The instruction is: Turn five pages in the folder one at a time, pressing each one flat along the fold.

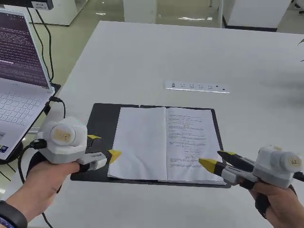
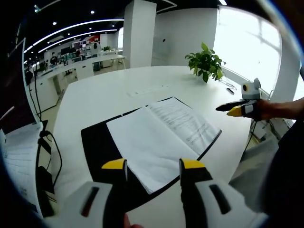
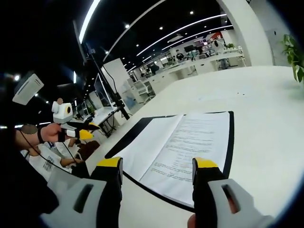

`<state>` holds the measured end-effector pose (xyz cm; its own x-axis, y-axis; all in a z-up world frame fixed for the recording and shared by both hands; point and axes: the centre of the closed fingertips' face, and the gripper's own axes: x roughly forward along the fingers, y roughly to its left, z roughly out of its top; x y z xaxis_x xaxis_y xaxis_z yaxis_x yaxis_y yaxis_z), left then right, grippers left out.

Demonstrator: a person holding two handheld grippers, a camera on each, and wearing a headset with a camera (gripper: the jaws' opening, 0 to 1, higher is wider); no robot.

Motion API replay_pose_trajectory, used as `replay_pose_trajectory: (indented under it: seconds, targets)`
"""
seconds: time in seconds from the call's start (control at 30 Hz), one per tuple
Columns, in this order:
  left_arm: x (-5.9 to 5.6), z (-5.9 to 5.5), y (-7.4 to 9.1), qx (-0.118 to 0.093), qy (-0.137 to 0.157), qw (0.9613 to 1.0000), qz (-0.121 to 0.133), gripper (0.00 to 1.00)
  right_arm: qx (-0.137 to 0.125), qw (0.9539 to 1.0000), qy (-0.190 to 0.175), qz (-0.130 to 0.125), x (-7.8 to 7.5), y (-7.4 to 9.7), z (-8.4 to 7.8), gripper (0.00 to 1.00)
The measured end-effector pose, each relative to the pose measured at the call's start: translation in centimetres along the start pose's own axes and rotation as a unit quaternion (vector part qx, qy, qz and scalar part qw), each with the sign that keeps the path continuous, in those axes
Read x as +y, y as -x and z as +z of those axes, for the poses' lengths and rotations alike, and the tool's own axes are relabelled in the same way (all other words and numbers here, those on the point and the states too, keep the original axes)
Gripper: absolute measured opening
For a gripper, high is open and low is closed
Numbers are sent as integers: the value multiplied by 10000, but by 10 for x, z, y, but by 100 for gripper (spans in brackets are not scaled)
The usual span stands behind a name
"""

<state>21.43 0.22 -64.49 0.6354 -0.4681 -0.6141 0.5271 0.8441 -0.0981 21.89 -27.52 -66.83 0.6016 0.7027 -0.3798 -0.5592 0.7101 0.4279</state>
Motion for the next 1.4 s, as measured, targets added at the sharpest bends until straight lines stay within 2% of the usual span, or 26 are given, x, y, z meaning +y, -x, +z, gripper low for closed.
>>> replay_pose_trajectory:
  seconds: [0.2,0.33,0.5,0.63,0.87,0.97,1.1,1.23,1.4]
  targets:
    - [7,-3,17,-12,6,9999,129,49,23,9997,209,-137,-2,19,6,65]
    - [10,-5,28,-51,55,9998,209,53,-63,9996,197,-196,-5,31,10,68]
    - [9,-11,39,-92,184,9993,303,59,-86,9994,146,-294,-6,42,4,71]
    - [6,-13,47,-193,258,9987,387,61,59,9991,192,-361,-5,49,-7,73]
    - [-3,-22,51,-261,376,9983,366,69,13,9990,113,-425,1,62,-15,75]
    - [-6,-24,54,-355,489,9974,384,70,-39,9988,11,-480,3,67,-17,76]
    - [-9,-28,52,-328,541,9972,404,71,-84,9985,-24,-539,3,70,-18,77]
    - [-11,-25,51,-330,536,9973,389,72,-70,9982,-33,-591,2,72,-20,77]
    - [-14,-16,48,-366,472,9976,349,74,-85,9980,-17,-634,1,76,-21,79]
